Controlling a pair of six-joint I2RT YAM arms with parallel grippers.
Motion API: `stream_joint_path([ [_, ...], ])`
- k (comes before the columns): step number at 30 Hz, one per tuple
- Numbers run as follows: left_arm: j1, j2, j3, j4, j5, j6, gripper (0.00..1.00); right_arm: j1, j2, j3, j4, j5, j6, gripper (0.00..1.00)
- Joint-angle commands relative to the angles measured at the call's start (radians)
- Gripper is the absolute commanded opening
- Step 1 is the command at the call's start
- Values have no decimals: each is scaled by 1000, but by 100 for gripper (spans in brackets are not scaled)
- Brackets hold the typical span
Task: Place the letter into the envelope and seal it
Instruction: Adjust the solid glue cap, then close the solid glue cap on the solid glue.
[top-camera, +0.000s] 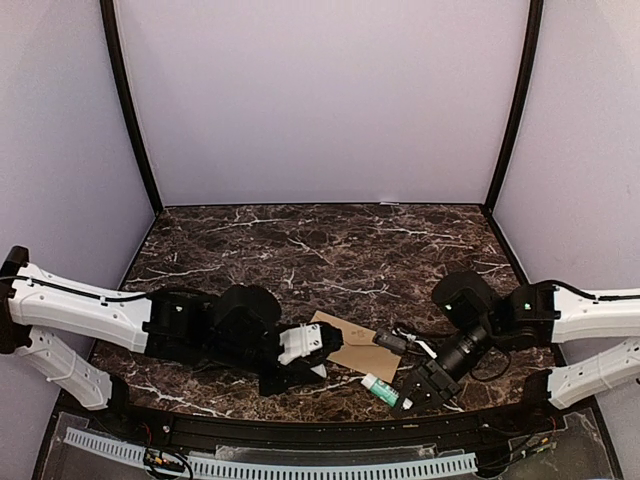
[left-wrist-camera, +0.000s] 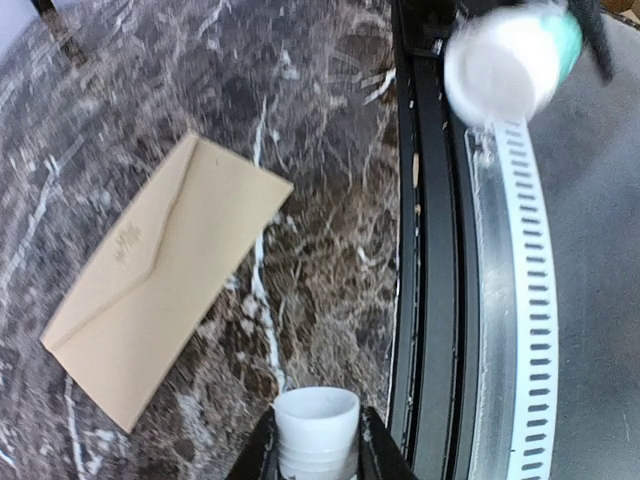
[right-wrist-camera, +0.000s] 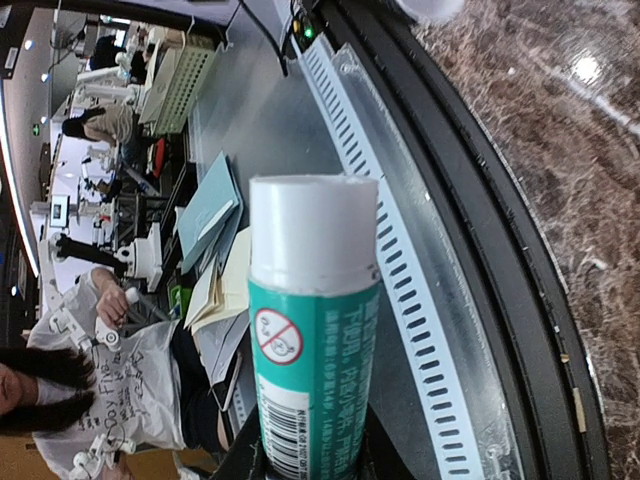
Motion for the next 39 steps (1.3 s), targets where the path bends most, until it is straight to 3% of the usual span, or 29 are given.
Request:
stream_joint_path([
  [1, 0, -88, 42, 12, 10, 133, 17, 54, 59, 48, 40, -92, 20, 0],
  [12, -88, -114, 83, 49, 3, 264, 16, 60, 75, 120, 69, -172, 120, 0],
  [39, -152, -89, 119, 67, 8, 294, 15, 62, 149, 146, 75, -247, 111, 0],
])
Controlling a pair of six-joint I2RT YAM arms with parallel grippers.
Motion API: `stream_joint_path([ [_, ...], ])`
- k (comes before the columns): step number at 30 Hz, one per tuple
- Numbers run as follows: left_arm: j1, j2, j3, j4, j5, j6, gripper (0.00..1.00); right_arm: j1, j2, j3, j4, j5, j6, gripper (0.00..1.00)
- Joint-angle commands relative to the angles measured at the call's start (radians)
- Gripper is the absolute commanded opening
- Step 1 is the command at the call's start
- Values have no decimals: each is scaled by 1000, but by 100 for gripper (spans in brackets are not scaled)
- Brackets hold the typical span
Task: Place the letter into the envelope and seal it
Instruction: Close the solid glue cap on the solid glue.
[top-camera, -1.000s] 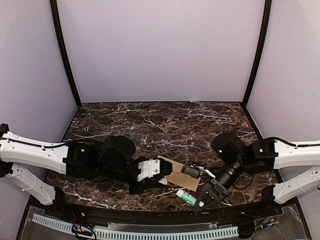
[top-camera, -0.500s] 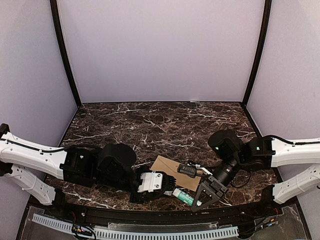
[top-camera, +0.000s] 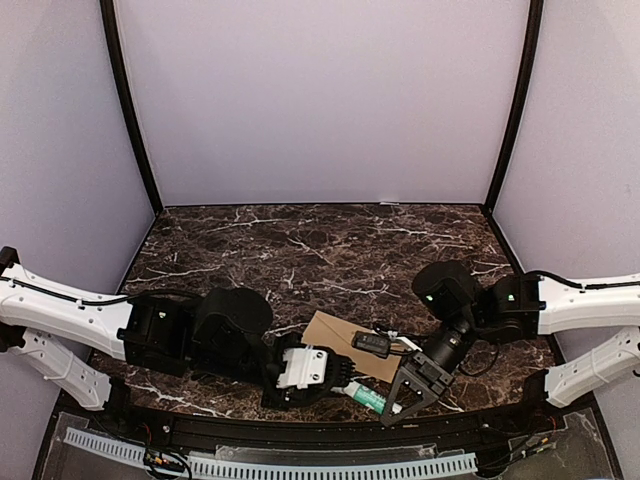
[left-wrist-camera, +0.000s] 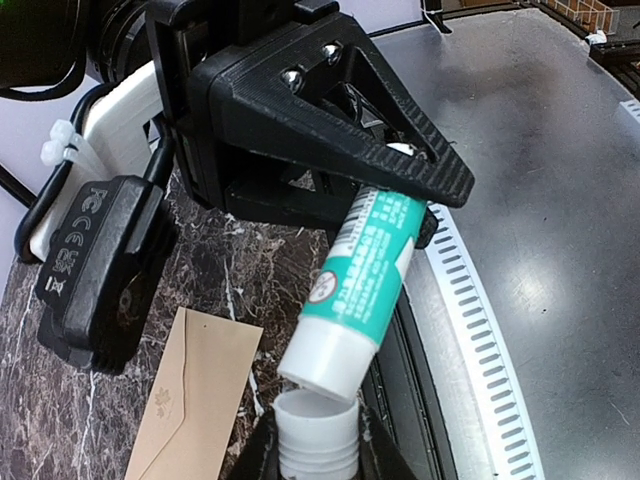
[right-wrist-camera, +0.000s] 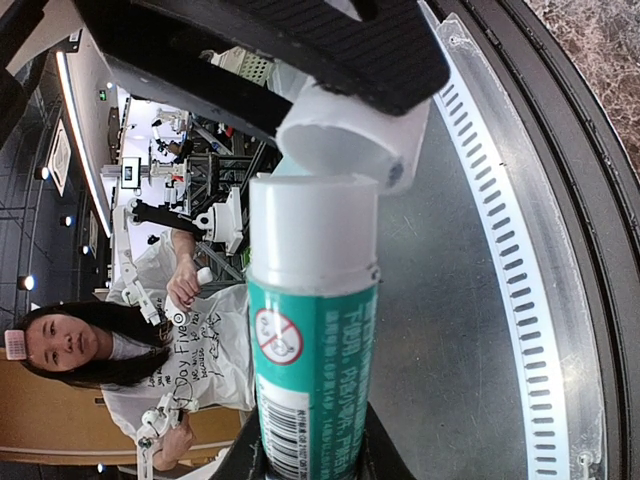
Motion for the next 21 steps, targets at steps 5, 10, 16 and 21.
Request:
stream_joint_path([
  [5, -16, 2, 42, 7, 10, 32, 15, 6, 15, 29, 1, -43, -22, 0],
  [10, -21, 11, 59, -3, 15, 49, 15, 7, 29, 21, -13, -73, -26, 0],
  [16, -39, 37, 90, -31, 17, 83, 14, 6, 56, 38, -44, -118, -38, 0],
  [21, -47, 54, 116, -48, 22, 113, 14, 7, 87, 41, -69, -154, -54, 0],
])
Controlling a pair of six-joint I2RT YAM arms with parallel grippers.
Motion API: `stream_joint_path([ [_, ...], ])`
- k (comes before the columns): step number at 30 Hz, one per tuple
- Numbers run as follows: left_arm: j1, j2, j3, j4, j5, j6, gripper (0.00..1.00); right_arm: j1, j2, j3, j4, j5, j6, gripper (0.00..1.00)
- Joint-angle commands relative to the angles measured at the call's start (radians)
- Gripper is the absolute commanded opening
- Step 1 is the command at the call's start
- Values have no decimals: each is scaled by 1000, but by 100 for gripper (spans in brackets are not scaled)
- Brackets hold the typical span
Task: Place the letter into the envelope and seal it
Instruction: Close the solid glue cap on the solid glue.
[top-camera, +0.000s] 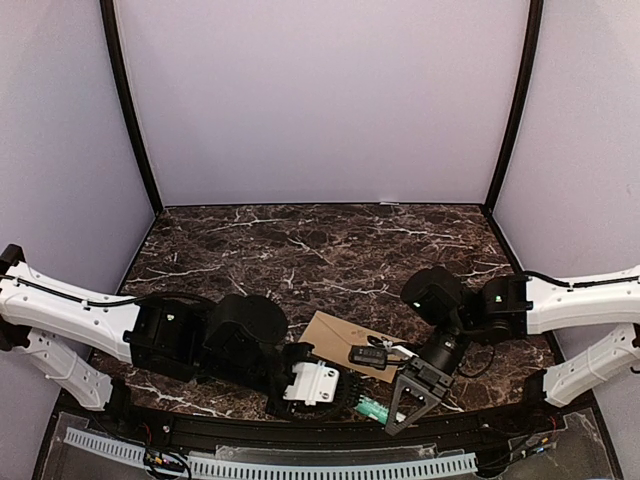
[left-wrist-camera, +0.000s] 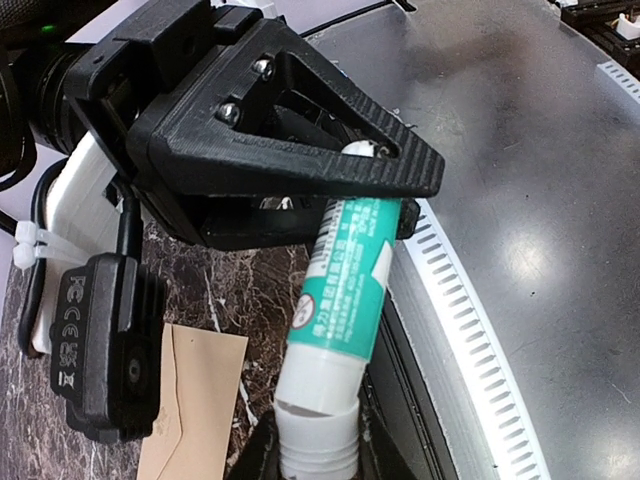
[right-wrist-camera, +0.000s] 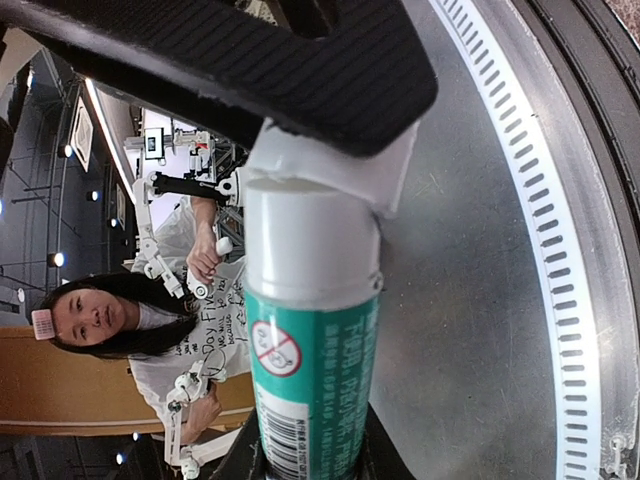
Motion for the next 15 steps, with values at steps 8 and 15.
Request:
stream_joint_path([
  [8, -26, 24, 85, -2, -4, 65, 14, 6, 71, 49, -62, -93, -61, 0],
  [15, -52, 51, 120, -11, -10, 88, 14, 5, 112, 80, -79, -119, -92, 0],
])
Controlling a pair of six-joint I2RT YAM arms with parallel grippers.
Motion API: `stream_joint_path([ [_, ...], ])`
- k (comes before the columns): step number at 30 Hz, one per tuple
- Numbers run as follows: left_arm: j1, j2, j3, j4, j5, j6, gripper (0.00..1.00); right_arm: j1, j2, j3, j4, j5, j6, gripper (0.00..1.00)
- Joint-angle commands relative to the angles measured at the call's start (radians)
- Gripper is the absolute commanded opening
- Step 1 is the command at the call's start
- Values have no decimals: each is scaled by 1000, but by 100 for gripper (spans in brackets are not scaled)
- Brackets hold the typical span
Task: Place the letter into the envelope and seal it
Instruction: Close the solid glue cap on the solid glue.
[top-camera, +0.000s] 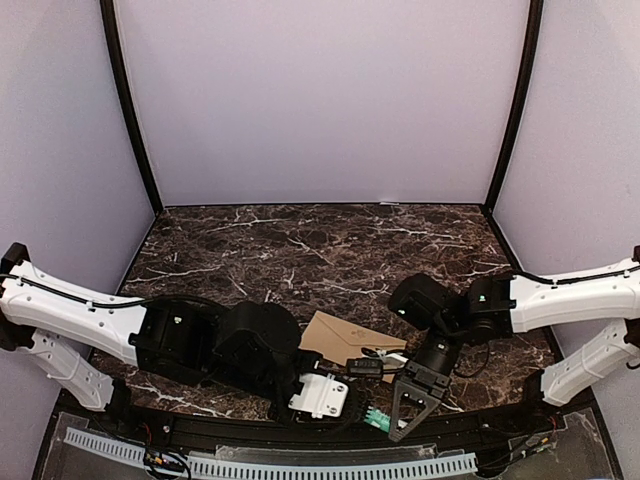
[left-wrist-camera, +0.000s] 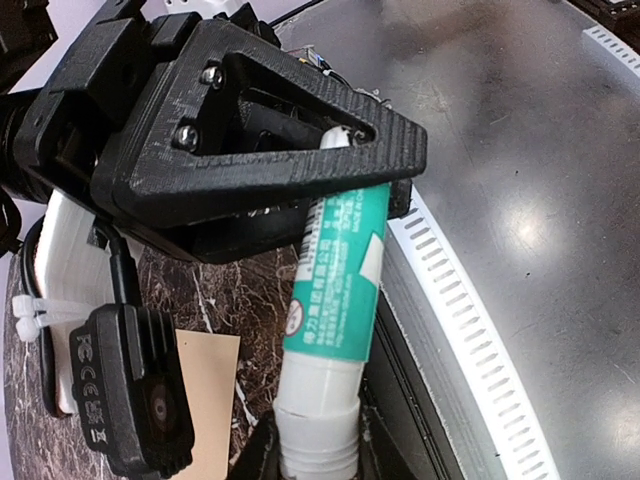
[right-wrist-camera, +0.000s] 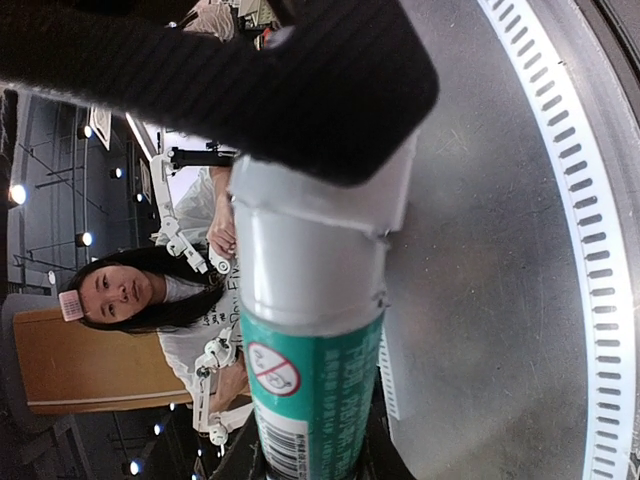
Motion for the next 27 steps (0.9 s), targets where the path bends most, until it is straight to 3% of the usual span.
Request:
stream_joint_path([
  [1, -29, 12, 70, 55, 6, 30, 14, 4, 30, 44, 24, -15, -32, 0],
  [13, -85, 76, 141, 37, -18, 65, 13, 4, 67, 40, 95, -37, 15, 0],
  [27, -88, 122, 193, 121, 55, 45, 12, -2, 78, 61, 164, 32, 18, 0],
])
